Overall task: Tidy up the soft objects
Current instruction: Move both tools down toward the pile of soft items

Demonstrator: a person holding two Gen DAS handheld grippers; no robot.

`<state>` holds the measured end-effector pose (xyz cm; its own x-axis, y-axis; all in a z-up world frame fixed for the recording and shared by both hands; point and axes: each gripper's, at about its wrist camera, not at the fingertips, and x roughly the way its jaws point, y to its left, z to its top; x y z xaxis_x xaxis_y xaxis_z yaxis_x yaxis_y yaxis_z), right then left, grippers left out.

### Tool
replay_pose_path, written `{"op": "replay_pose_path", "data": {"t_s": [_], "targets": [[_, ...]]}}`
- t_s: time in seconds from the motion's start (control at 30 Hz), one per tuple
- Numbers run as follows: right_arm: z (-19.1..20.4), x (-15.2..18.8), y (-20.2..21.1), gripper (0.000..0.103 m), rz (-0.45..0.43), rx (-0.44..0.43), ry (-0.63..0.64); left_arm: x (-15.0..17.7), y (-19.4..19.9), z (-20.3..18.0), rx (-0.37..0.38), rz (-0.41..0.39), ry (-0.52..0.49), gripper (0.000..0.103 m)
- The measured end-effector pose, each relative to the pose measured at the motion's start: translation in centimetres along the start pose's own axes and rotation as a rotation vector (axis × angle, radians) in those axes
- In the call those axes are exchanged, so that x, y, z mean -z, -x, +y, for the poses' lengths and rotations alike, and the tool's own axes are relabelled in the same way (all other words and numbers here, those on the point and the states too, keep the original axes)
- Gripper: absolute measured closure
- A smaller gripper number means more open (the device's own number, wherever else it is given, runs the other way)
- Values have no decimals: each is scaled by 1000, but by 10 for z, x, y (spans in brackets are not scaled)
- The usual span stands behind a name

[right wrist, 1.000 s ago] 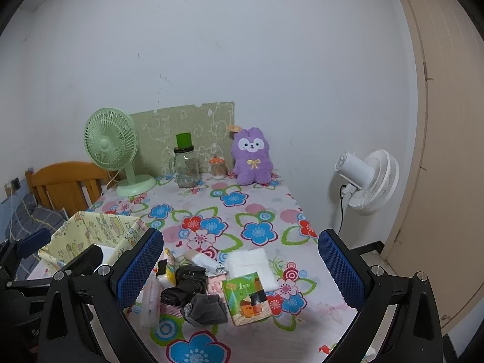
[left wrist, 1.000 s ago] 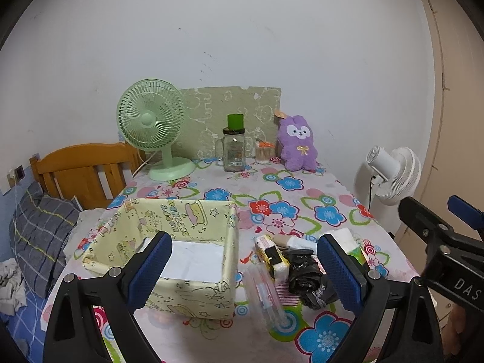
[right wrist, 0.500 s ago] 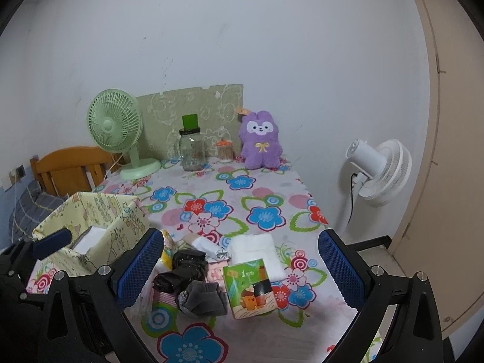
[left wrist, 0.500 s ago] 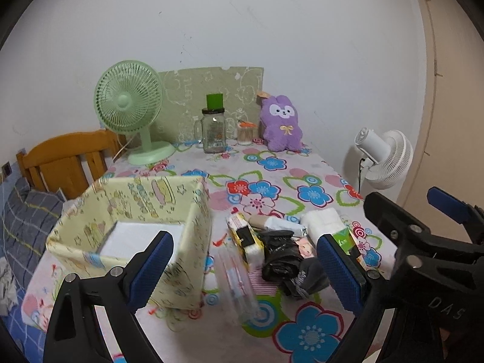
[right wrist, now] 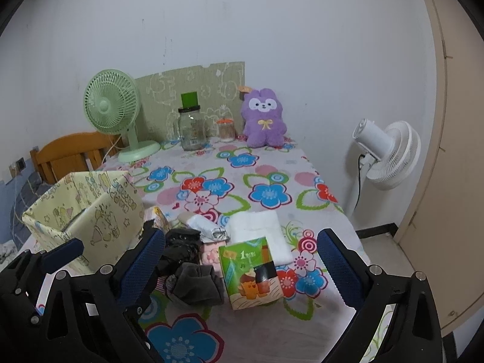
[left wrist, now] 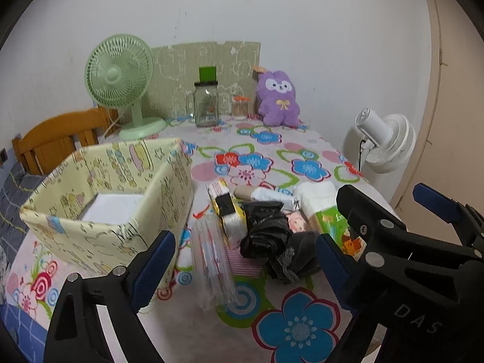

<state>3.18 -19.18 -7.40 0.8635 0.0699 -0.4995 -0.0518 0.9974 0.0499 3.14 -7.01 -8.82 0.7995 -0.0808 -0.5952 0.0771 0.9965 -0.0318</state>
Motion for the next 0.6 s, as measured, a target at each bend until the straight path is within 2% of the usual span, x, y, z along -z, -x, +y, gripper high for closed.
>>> {"op": "replay_pose_path", "data": {"t_s": [0.27,0.47,0.6], "targets": [[-4,9,-21,5,53,5,-3,7,-21,-2,-11,67,-2,14],[-7,15,-40,12,105,-7,-13,10,-32,-7,-19,91,-26,16],[-10,17,-54,21,146,-15,-37,10,-35,-11,-24,90,-39,16]]}}
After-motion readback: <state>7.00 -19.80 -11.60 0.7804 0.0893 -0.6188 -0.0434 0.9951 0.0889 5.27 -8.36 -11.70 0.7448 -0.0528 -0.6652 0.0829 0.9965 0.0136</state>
